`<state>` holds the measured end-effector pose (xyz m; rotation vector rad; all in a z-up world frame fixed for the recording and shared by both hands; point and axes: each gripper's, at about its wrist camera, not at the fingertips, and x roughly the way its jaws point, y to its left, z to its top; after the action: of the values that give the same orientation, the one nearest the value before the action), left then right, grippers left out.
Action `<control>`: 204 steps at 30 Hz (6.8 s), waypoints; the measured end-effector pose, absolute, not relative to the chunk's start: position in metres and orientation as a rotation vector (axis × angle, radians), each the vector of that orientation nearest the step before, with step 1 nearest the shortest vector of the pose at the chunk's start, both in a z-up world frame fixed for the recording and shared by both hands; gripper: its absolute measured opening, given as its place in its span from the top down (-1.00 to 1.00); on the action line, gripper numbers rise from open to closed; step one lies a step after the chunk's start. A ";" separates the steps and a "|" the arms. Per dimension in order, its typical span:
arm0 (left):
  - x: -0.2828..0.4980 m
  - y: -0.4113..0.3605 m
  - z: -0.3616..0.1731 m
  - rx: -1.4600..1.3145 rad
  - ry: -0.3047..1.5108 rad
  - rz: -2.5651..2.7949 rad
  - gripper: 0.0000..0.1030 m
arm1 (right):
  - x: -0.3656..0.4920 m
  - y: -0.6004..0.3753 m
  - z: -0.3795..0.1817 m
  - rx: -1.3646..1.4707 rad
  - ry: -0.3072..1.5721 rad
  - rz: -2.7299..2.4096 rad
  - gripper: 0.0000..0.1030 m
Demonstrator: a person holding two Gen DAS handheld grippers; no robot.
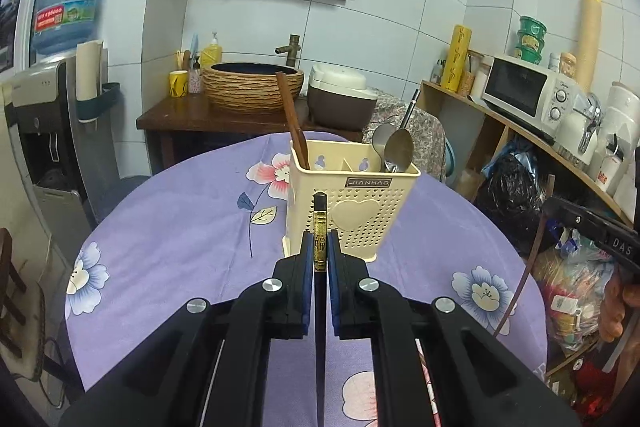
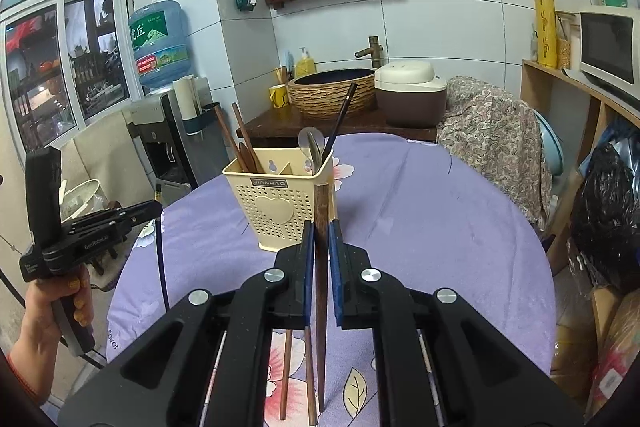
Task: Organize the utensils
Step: 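Lift both chopsticks and lower them into the cream holder, then open both tools to release the chopsticks into the holder, then move both tools back and grasp a wooden chopstick with the right tool, then lift the wooden chopstick with the right tool while the left tool grasps the last wooden chopstick, then carry both wooden chopsticks up and insert them into the cream holder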
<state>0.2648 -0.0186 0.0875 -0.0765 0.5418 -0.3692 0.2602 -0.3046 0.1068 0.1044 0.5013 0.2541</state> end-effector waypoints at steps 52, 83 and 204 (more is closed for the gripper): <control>0.379 -0.062 0.144 -0.019 0.492 -0.331 0.84 | 0.429 -0.247 0.173 0.124 0.513 0.217 0.84; 0.250 -0.015 0.033 0.007 0.618 -0.333 -0.27 | 0.317 -0.250 0.003 -0.081 0.748 0.281 0.33; 0.302 -0.093 0.013 -0.057 0.738 -0.263 0.84 | 0.347 -0.298 -0.012 0.181 0.764 0.294 0.88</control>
<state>0.3024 -0.0926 0.0135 -0.0571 0.7382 -0.2629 0.3474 -0.2979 -0.0117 0.1808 0.7642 0.2944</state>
